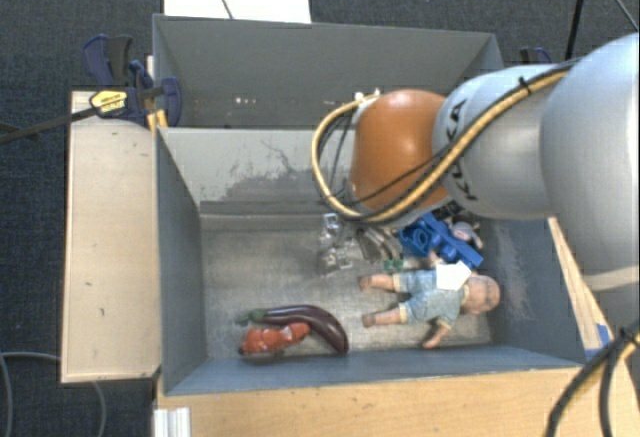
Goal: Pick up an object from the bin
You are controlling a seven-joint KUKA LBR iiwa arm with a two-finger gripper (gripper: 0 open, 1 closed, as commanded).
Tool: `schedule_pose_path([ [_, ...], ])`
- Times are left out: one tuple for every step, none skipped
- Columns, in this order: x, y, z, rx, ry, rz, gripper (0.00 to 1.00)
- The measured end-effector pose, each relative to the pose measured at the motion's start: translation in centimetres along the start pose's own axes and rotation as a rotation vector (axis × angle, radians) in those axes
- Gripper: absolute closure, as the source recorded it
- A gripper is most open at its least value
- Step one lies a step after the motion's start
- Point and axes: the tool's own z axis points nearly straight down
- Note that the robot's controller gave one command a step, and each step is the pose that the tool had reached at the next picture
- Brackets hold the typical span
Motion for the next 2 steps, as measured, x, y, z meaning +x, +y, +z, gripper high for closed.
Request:
schedule_pose_path([
  [0.00,0.00,0.00,0.000,0.000,0.002,0.00],
  [0.00,-0.01,0.00,0.000,0.000,0.003,0.00],
])
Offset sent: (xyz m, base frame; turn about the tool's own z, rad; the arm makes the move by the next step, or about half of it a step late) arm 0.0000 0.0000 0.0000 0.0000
